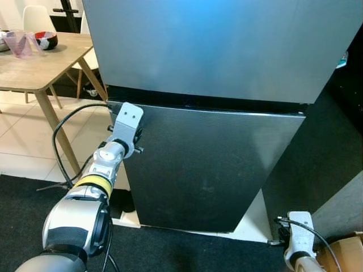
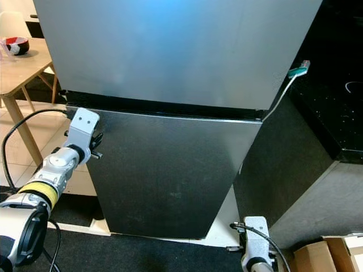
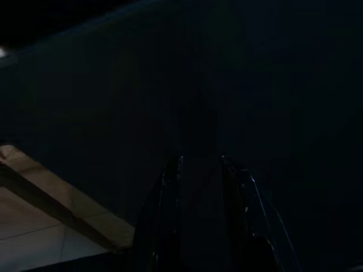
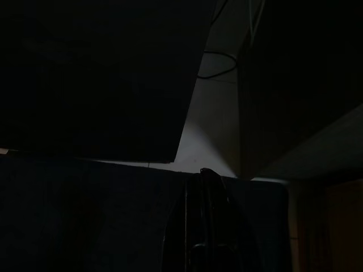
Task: Restocking fridge
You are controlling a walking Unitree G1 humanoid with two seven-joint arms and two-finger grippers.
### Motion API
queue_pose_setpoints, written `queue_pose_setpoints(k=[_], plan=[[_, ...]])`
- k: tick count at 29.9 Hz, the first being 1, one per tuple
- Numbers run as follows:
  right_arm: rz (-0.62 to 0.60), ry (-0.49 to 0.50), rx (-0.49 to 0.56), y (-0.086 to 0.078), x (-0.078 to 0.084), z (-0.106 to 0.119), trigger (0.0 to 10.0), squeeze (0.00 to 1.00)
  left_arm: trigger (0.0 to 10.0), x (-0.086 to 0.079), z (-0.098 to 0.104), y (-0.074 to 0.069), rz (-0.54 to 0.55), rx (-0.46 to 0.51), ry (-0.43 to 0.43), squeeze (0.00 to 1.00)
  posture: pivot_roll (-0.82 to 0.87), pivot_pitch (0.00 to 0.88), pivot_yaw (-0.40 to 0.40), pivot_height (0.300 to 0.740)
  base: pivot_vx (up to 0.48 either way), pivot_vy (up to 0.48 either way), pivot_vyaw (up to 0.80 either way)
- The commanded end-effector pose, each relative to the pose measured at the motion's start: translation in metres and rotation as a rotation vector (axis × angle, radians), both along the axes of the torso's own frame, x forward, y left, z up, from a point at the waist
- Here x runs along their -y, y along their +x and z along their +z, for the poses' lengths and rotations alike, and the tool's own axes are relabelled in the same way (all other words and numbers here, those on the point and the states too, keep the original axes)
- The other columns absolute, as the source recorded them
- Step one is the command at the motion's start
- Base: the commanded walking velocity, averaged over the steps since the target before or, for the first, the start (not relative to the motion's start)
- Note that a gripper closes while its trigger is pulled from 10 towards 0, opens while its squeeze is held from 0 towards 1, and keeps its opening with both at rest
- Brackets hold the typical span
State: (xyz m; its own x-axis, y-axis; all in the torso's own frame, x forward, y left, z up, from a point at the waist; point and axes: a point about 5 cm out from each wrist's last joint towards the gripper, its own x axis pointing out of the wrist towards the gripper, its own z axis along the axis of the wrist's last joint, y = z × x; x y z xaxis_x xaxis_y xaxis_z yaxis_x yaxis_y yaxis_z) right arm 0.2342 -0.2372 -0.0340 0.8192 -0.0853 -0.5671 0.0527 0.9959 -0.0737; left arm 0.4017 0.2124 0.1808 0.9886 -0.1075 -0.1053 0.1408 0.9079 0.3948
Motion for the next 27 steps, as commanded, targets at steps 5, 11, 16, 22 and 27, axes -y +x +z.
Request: queue_pose_setpoints(k=[5,11,16,22,27], plan=[[-0.032,-0.016,0.017,-0.004,0.007,0.001,10.0,0.0,10.0,-0.008,0.022,0.005,0.039,0.043,0.028,0.0,-0.12,0.137,-0.017,0.738,0.0,0.0,0.0],[-0.041,-0.019,0.019,-0.005,0.01,0.002,10.0,0.0,10.0,-0.014,0.041,0.009,0.092,0.102,0.033,0.0,-0.13,0.141,-0.013,0.738,0.0,0.0,0.0],[-0.038,-0.018,0.025,-0.004,0.009,0.003,10.0,0.0,10.0,-0.013,0.039,0.008,0.093,0.104,0.031,0.0,-0.13,0.14,-0.018,0.738,0.0,0.0,0.0],[-0.016,-0.022,0.026,0.003,0.005,0.006,10.0,0.0,10.0,-0.011,0.018,0.004,0.078,0.063,0.034,0.0,-0.13,0.136,-0.026,0.738,0.0,0.0,0.0],[0.023,-0.023,0.016,0.009,-0.001,0.007,10.0,0.0,10.0,-0.006,-0.007,-0.003,0.049,-0.008,-0.014,0.0,-0.12,0.127,-0.028,0.738,0.0,0.0,0.0]])
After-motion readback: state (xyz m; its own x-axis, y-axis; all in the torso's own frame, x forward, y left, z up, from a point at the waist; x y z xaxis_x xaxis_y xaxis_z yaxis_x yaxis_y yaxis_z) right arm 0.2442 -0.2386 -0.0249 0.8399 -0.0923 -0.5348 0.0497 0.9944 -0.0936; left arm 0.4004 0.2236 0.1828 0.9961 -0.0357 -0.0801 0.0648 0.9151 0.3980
